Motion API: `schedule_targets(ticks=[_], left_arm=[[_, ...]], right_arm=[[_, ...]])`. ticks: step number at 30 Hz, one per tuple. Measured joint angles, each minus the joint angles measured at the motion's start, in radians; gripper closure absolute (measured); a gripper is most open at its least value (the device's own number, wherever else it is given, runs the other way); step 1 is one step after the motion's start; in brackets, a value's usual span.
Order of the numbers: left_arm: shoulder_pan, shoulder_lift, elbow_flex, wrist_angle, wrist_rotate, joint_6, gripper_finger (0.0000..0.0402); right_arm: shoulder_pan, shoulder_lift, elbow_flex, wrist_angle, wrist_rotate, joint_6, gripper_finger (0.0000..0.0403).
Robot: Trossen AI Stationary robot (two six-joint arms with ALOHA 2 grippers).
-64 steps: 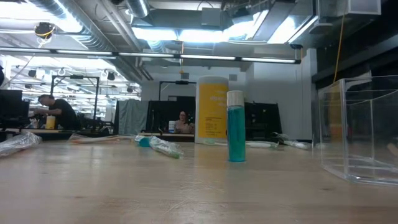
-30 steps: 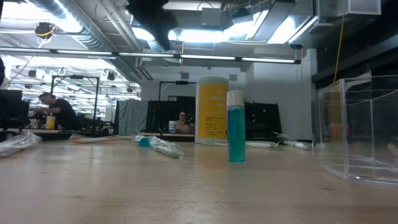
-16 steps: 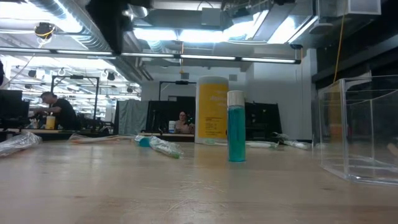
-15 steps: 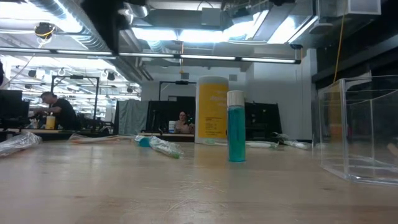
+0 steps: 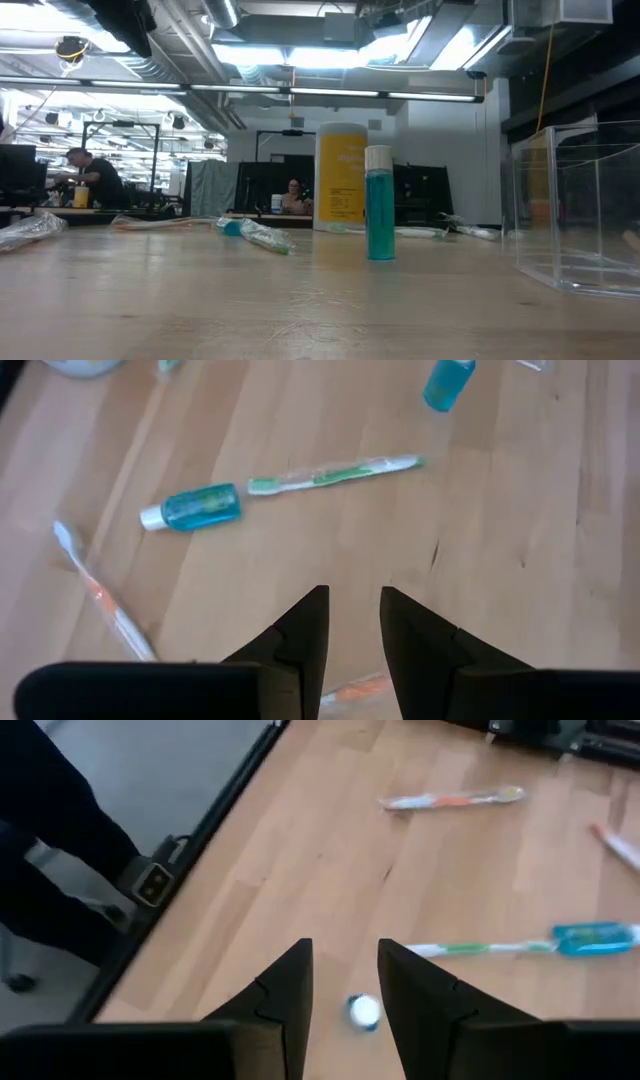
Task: Pick & Place toothbrushing station
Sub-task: Put the bottom blue mouthwash bottle into the transparent organizer
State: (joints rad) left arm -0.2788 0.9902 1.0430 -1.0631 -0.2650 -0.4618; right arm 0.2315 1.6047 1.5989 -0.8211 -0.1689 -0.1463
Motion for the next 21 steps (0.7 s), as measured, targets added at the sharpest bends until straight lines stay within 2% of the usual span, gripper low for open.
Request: schedule_targets(ticks=[6,12,16,21], left_arm=[[-0.067,-0.039,-0.006,-0.007,-0.079,0.006,0.0311],[-0.097,-0.08,-0.006,-0.01,-0.112,0.022,0.0311],[-0.116,-0.109,-0.006,-0.019,-0.111,0.03,0.0311],[-0.155,-0.149,-0.006,-0.079,-0.111,0.014,0.0311]], right_arm=[[-0.014,0.21,0.303,-0.285,0.031,-0.05,0.0284],[-0.019,0.389,0.559,-0.517,0.023,-0.071,0.0284],[-0.018,0.479,0.639,-0.578,0.023,-0.01,0.0284],[-0.018,0.545,0.641,-0.626,0.018,0.037,0.0284]])
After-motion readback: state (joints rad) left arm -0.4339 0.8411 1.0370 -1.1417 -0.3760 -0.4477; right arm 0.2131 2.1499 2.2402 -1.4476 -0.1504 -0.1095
